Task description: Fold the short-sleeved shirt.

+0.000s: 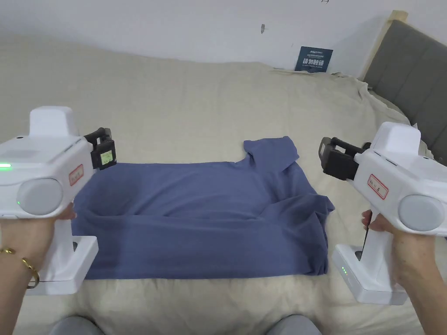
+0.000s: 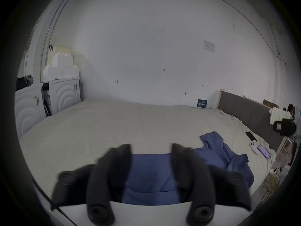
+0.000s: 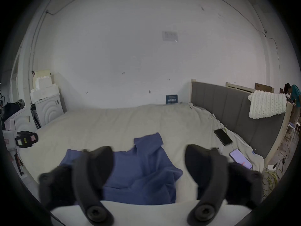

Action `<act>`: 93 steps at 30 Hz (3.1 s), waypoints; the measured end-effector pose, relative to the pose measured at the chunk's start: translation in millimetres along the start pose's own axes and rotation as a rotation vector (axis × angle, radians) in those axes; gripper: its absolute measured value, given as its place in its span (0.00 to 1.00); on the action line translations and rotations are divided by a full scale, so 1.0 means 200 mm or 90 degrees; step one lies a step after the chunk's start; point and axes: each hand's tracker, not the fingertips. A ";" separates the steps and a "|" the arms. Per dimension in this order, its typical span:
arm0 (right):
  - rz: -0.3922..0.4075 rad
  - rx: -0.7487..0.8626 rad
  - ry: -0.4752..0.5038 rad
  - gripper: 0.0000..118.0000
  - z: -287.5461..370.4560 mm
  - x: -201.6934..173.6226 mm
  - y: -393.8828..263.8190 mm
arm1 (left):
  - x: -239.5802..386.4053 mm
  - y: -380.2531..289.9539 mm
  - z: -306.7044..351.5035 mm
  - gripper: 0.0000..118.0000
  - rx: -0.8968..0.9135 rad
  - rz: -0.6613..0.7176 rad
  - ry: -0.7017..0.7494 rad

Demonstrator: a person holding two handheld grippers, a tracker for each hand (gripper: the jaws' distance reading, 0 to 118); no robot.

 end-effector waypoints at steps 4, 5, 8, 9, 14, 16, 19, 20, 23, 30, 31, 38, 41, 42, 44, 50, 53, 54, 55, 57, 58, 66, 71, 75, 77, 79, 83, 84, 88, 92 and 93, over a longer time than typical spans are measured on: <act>0.005 0.007 0.031 0.00 0.01 -0.04 -0.03 | 0.02 -0.04 0.00 0.00 0.006 -0.008 -0.004; 0.009 -0.004 0.047 0.00 0.00 -0.04 -0.03 | 0.02 -0.05 0.01 0.00 0.005 -0.010 -0.003; 0.025 -0.014 0.048 0.00 -0.02 -0.08 -0.05 | 0.00 -0.06 -0.01 0.00 0.005 -0.007 -0.002; 0.026 -0.017 0.047 0.00 -0.04 -0.07 -0.06 | -0.01 -0.07 -0.01 0.00 0.006 -0.007 0.000; 0.010 -0.035 0.044 0.00 -0.13 -0.07 -0.06 | -0.02 -0.08 -0.07 0.00 0.005 -0.015 0.005; 0.014 -0.038 0.042 0.00 -0.18 -0.07 -0.04 | 0.00 -0.07 -0.07 0.00 0.005 -0.017 0.008; 0.010 -0.045 0.040 0.00 -0.27 -0.07 0.01 | 0.00 -0.06 -0.11 0.00 0.006 -0.014 0.011; 0.008 -0.050 0.043 0.00 -0.32 -0.06 0.03 | 0.00 -0.05 -0.13 0.00 0.007 -0.015 0.013; 0.019 -0.072 0.034 0.00 -0.50 -0.05 0.10 | 0.02 -0.02 -0.17 0.00 0.011 -0.026 0.017; 0.041 -0.236 -0.020 0.00 -1.10 0.02 0.17 | 0.04 0.04 -0.33 0.00 0.016 -0.032 0.030; 0.065 -0.265 -0.036 0.00 -1.18 0.02 0.16 | 0.03 0.04 -0.36 0.00 0.014 -0.032 0.031; 0.013 -0.450 -0.043 0.33 -1.71 0.18 0.02 | -0.01 0.04 -0.57 0.00 -0.003 -0.010 0.041; 0.025 -0.502 -0.078 0.83 -1.86 0.22 -0.08 | -0.03 0.01 -0.63 0.00 -0.020 -0.006 0.048; 0.018 -0.500 -0.082 0.83 -1.88 0.23 -0.12 | -0.04 0.00 -0.65 0.00 -0.025 -0.010 0.054; 0.003 -0.517 -0.096 0.83 -1.94 0.26 -0.17 | -0.06 -0.02 -0.69 0.00 -0.034 -0.009 0.060; 0.001 -0.548 -0.130 0.73 -2.02 0.28 -0.31 | -0.09 -0.07 -0.78 0.00 -0.062 -0.008 0.071; -0.010 -0.548 -0.133 0.72 -2.05 0.28 -0.34 | -0.09 -0.08 -0.82 0.00 -0.072 -0.003 0.071; -0.017 -0.553 -0.126 0.69 -2.06 0.28 -0.35 | -0.09 -0.08 -0.83 0.00 -0.078 -0.001 0.067; -0.021 -0.555 -0.122 0.63 -2.06 0.28 -0.35 | -0.10 -0.09 -0.84 0.00 -0.085 -0.002 0.061; -0.056 -0.555 -0.091 0.43 -2.06 0.27 -0.34 | -0.11 -0.09 -0.88 0.00 -0.101 -0.001 0.054; -0.051 -0.555 -0.089 0.34 -2.06 0.28 -0.33 | -0.11 -0.08 -0.90 0.00 -0.108 0.001 0.053; -0.035 -0.545 -0.069 0.03 -2.03 0.25 -0.26 | -0.27 -0.02 -1.12 0.97 -0.228 0.143 0.021; -0.015 -0.535 -0.067 0.03 -2.00 0.23 -0.24 | -0.39 0.02 -1.31 1.00 -0.339 0.148 0.036; -0.002 -0.528 -0.067 0.03 -1.99 0.22 -0.23 | -0.44 -0.02 -1.48 1.00 -0.421 0.078 0.088; -0.001 -0.528 -0.068 0.03 -1.99 0.22 -0.23 | -0.46 -0.06 -1.55 0.97 -0.447 0.052 0.107; 0.000 -0.528 -0.067 0.03 -1.99 0.22 -0.23 | -0.47 -0.11 -1.60 0.90 -0.485 0.022 0.127; 0.007 -0.527 -0.062 0.03 -1.99 0.23 -0.22 | -0.45 -0.18 -1.64 0.87 -0.504 0.000 0.126; 0.007 -0.525 -0.061 0.03 -1.99 0.23 -0.22 | -0.44 -0.20 -1.65 0.86 -0.513 -0.003 0.120; 0.015 -0.522 -0.058 0.03 -1.99 0.23 -0.22 | -0.43 -0.21 -1.63 0.52 -0.490 0.027 0.085; 0.020 -0.519 -0.055 0.03 -1.96 0.22 -0.20 | -0.41 -0.17 -1.59 0.00 -0.479 0.018 0.063; 0.022 -0.517 -0.055 0.03 -1.95 0.22 -0.19 | -0.41 -0.16 -1.57 0.00 -0.477 0.023 0.061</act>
